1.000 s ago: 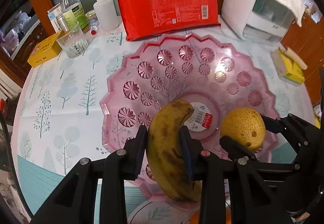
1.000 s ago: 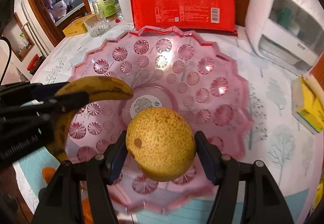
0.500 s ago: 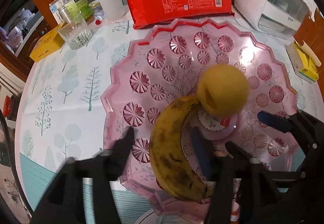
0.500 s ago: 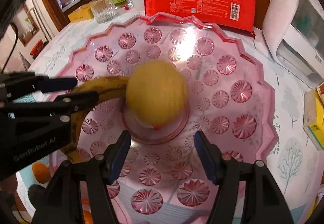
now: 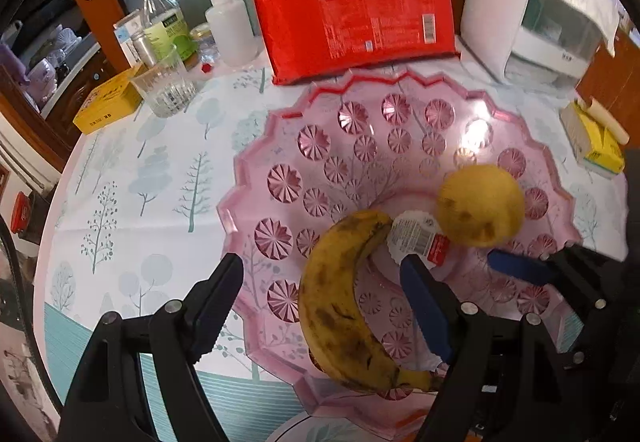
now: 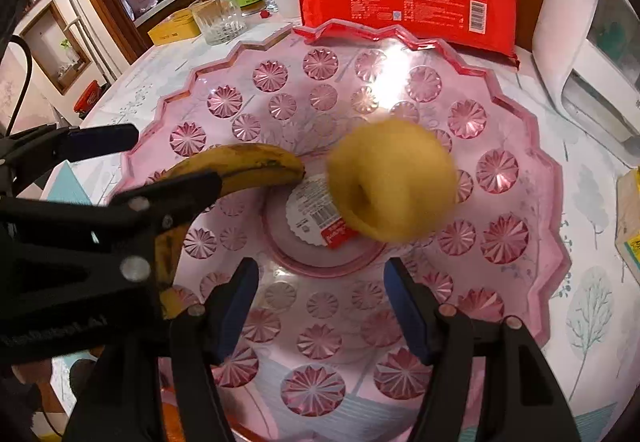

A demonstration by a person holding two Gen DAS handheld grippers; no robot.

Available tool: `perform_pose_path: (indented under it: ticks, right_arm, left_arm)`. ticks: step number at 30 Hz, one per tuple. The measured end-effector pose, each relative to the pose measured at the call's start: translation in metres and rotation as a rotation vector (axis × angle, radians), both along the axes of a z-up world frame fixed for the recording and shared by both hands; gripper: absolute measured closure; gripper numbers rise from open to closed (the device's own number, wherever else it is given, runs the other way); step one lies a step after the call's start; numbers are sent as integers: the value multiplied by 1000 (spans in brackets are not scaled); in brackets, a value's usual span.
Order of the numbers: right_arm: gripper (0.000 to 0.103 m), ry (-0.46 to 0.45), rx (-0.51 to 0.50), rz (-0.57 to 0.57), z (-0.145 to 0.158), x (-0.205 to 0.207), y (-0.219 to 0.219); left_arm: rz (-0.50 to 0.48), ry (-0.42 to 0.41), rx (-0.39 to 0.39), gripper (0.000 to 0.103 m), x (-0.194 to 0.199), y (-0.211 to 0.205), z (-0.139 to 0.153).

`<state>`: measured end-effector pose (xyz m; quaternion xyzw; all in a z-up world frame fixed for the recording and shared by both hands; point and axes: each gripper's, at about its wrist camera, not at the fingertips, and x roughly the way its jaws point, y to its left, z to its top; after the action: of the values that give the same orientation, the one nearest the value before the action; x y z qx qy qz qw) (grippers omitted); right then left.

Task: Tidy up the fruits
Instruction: 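Lower and release the pear into the pink bowl while the left tool releases the banana there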

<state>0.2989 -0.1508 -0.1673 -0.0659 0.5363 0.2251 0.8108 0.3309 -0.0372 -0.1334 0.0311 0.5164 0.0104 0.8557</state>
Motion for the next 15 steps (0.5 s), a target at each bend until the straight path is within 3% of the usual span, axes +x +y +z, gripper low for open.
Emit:
perform_pose_path:
  ticks: [7, 15]
  right_arm:
    - [37, 44, 59, -21, 0, 0, 1]
    - [37, 74, 70, -65, 10, -1, 0]
  left_arm:
    - [26, -67, -25, 23, -10, 10, 15]
    - [21, -75, 1, 23, -22, 15, 29]
